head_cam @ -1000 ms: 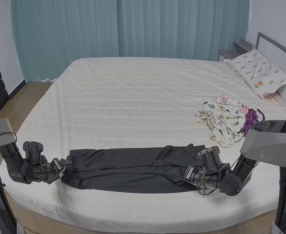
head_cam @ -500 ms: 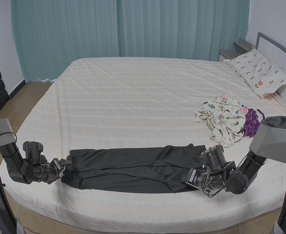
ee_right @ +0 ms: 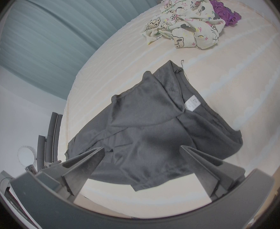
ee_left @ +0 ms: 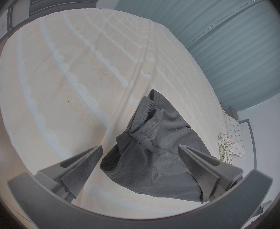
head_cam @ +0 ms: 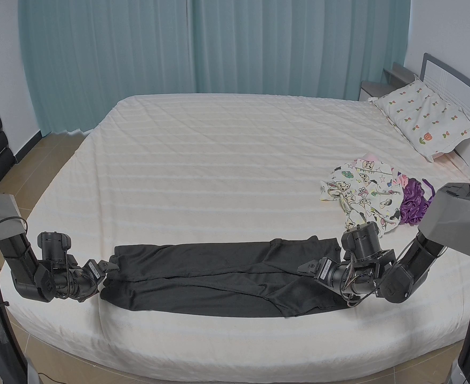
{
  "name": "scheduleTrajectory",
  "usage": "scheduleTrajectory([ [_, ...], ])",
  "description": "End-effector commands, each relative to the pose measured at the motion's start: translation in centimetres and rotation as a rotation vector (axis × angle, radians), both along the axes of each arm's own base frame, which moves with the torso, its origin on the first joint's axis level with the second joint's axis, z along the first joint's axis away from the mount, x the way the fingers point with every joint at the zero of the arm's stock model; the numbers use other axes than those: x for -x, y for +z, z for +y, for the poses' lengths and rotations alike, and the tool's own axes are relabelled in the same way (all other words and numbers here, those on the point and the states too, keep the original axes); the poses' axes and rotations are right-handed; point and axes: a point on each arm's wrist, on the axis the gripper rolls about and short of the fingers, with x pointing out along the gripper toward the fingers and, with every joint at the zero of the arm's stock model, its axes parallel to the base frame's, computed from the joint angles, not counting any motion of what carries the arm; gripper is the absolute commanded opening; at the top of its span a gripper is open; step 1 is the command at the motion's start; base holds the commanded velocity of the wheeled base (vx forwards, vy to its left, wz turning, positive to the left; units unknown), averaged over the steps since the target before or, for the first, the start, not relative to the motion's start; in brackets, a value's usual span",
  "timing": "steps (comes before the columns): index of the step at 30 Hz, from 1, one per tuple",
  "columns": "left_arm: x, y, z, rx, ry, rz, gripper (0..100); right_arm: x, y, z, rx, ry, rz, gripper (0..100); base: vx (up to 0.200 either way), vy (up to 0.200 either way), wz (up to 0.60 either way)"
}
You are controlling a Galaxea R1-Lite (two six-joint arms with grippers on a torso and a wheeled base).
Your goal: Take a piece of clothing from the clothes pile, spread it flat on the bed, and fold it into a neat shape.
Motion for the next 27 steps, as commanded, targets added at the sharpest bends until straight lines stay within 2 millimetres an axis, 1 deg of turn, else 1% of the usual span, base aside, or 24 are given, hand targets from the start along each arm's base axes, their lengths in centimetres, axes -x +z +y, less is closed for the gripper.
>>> scheduleTrajectory([
  [1, 0.0, 0.0, 0.0, 0.0, 0.0, 0.001, 100, -1.0, -0.6, -0.3, -0.003, -0.013, 0.002, 100, 0.0, 0.0, 0.0],
  [2, 0.0, 0.0, 0.0, 0.0, 0.0, 0.001, 100, -1.5, -1.8, -0.1, 0.004, -0.014, 0.021, 100, 0.0, 0.0, 0.0],
  [3, 0.0, 0.0, 0.0, 0.0, 0.0, 0.001, 100, -1.6, -2.5, 0.1, 0.009, -0.009, 0.033, 100, 0.0, 0.0, 0.0],
  [6, 0.0, 0.0, 0.0, 0.001, 0.001, 0.001, 100, -1.6, -3.5, 0.4, 0.029, 0.002, 0.053, 100, 0.0, 0.0, 0.0],
  [10, 0.0, 0.0, 0.0, 0.0, 0.001, 0.0, 100, -2.5, -3.2, 0.0, 0.036, 0.003, 0.021, 100, 0.0, 0.0, 0.0],
  [11, 0.0, 0.0, 0.0, 0.0, 0.001, 0.0, 100, -3.1, -2.6, -0.6, 0.026, -0.017, 0.0, 100, 0.0, 0.0, 0.0],
  [13, -0.1, 0.0, 0.0, -0.005, 0.003, -0.001, 100, -3.5, -1.8, -0.9, 0.011, -0.03, -0.025, 100, 0.0, 0.0, 0.0],
  [16, -0.3, 0.2, -0.1, -0.01, 0.0, -0.01, 100, -4.0, -0.5, -1.3, -0.017, -0.041, -0.058, 100, 0.0, 0.0, 0.0],
  [17, -0.3, 0.2, -0.1, -0.012, 0.001, -0.013, 100, -4.0, -0.4, -1.3, -0.02, -0.042, -0.06, 100, 0.0, 0.0, 0.0],
  [18, -0.3, 0.4, -0.1, -0.014, 0.003, -0.018, 100, -4.1, 0.3, -1.9, -0.049, -0.055, -0.066, 100, 0.0, 0.0, 0.0],
  [20, -0.4, 0.6, -0.1, -0.013, 0.005, -0.023, 100, -4.0, 0.1, -2.3, -0.065, -0.056, -0.053, 100, 0.0, 0.0, 0.0],
  [23, -0.7, 1.2, -0.1, -0.018, 0.006, -0.05, 100, -3.5, -1.3, -3.0, -0.113, -0.057, -0.007, 100, 0.0, 0.0, 0.0],
  [27, -1.5, 1.9, -0.1, -0.024, 0.008, -0.085, 100, -3.3, -1.8, -3.2, -0.176, -0.076, -0.043, 100, 0.0, 0.0, 0.0],
])
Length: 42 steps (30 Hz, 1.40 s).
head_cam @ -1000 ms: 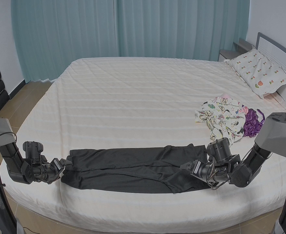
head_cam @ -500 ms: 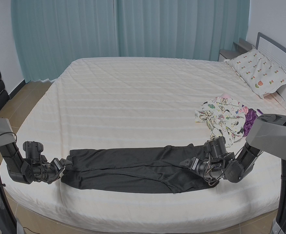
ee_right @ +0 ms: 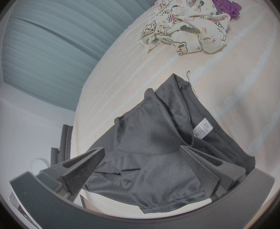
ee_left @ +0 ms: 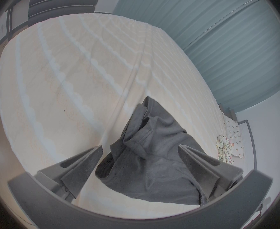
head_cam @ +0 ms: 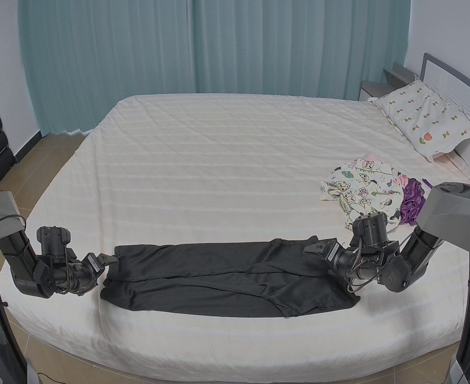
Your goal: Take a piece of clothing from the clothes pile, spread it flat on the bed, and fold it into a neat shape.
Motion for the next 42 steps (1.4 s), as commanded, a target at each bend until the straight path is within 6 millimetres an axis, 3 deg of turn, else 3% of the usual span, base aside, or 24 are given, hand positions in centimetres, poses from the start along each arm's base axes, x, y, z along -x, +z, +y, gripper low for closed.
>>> scheduleTrajectory([
  [1, -1.4, 1.4, -0.5, -0.011, 0.003, -0.063, 100, 1.0, -1.2, -0.8, -0.06, -0.032, -0.006, 100, 0.0, 0.0, 0.0],
  [6, -4.7, 2.8, -1.1, -0.055, 0.047, -0.127, 100, 2.0, -1.4, -0.9, -0.078, -0.023, -0.042, 100, 0.0, 0.0, 0.0],
  [10, -8.2, 2.8, -1.2, -0.049, 0.037, -0.081, 100, 2.2, -1.5, -0.7, -0.077, -0.015, -0.041, 100, 0.0, 0.0, 0.0],
  [16, -10.8, 1.5, -1.7, -0.055, 0.022, -0.063, 100, 2.2, -1.5, -0.7, -0.078, -0.015, -0.042, 100, 0.0, 0.0, 0.0],
  [24, -11.1, -0.2, -2.6, -0.066, -0.01, -0.034, 100, 2.1, -1.7, -0.6, -0.076, -0.013, -0.041, 100, 0.0, 0.0, 0.0],
  [42, -10.9, -1.4, -2.5, -0.167, -0.005, -0.004, 100, 2.0, -1.9, -0.2, -0.076, -0.002, -0.041, 100, 0.0, 0.0, 0.0],
])
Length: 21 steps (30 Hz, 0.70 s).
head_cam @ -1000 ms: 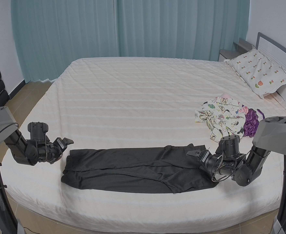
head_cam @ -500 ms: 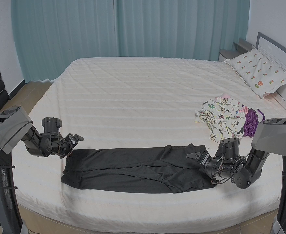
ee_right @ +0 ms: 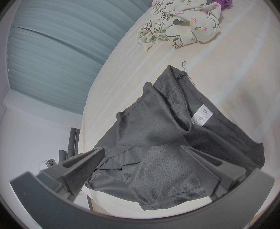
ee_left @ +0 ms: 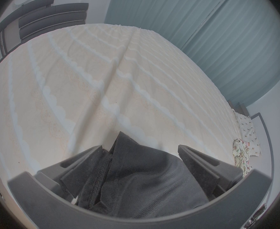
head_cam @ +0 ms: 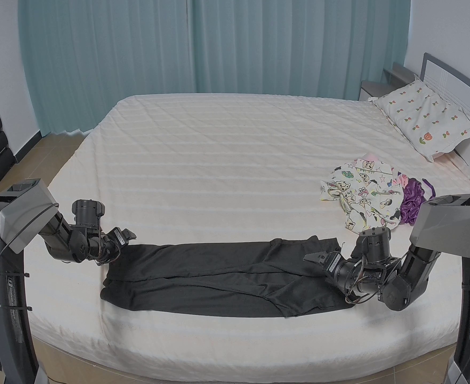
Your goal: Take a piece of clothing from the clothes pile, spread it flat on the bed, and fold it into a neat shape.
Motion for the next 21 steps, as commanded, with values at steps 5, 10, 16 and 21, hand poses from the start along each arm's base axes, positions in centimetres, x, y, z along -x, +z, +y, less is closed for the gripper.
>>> scheduleTrajectory([
  [5, -0.3, -1.2, 0.2, -0.008, 0.011, 0.02, 0, 0.0, -0.1, 0.0, 0.0, 0.001, 0.001, 100, 0.0, 0.0, 0.0],
  [10, -0.7, -1.3, 0.7, -0.04, 0.061, 0.011, 0, 0.0, -0.1, 0.0, 0.0, 0.001, 0.001, 100, 0.0, 0.0, 0.0],
  [16, -1.3, -0.9, 1.3, -0.048, 0.117, -0.013, 0, 0.0, -0.1, 0.0, 0.0, 0.001, 0.0, 100, 0.0, 0.0, 0.0],
  [21, -2.0, -0.4, 1.4, -0.006, 0.156, -0.048, 0, 0.0, -0.1, 0.0, 0.0, 0.001, 0.0, 100, 0.0, 0.0, 0.0],
])
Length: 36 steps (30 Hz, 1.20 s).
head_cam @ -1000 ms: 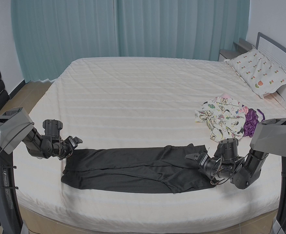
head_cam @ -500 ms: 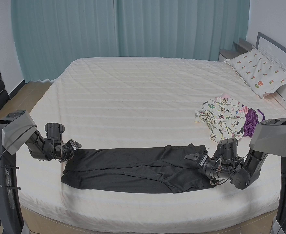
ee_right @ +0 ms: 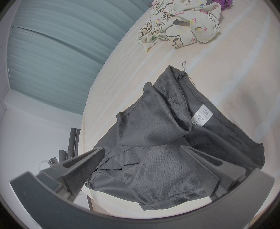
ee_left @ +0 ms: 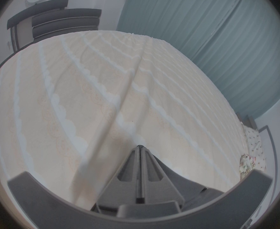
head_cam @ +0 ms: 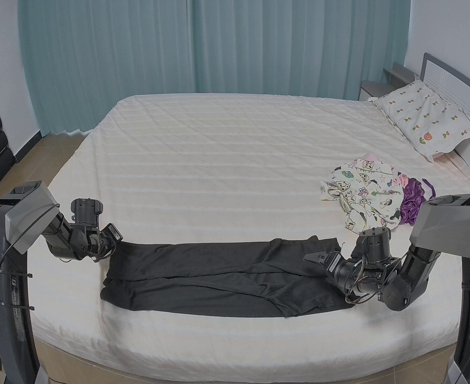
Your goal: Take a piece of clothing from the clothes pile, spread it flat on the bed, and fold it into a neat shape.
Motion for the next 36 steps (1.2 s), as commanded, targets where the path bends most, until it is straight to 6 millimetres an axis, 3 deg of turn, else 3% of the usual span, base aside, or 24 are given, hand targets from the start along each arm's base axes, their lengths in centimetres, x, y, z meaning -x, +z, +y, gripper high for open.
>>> scheduleTrajectory([
  [1, -0.6, 0.4, 0.1, 0.022, 0.02, -0.027, 0, 0.0, -0.1, 0.0, 0.0, 0.001, 0.001, 100, 0.0, 0.0, 0.0],
  [18, -1.2, -0.4, 0.8, 0.041, 0.022, -0.041, 0, 0.0, -0.1, 0.0, 0.001, 0.001, 0.003, 100, 0.0, 0.0, 0.0],
  [19, -1.2, -0.3, 0.8, 0.045, 0.018, -0.042, 100, 0.0, -0.1, 0.0, 0.001, 0.001, 0.003, 100, 0.0, 0.0, 0.0],
  [25, -0.9, 0.6, 1.3, 0.086, 0.009, -0.057, 100, 0.1, 0.0, 0.0, 0.001, 0.002, 0.003, 100, 0.0, 0.0, 0.0],
  [30, 1.6, 3.1, 1.3, 0.169, -0.062, -0.059, 100, 0.1, -0.1, 0.0, -0.001, 0.001, 0.005, 100, 0.0, 0.0, 0.0],
  [36, 3.8, 2.3, 0.8, 0.154, -0.216, -0.01, 100, 0.2, 0.0, 0.0, -0.001, 0.001, 0.005, 100, 0.0, 0.0, 0.0],
])
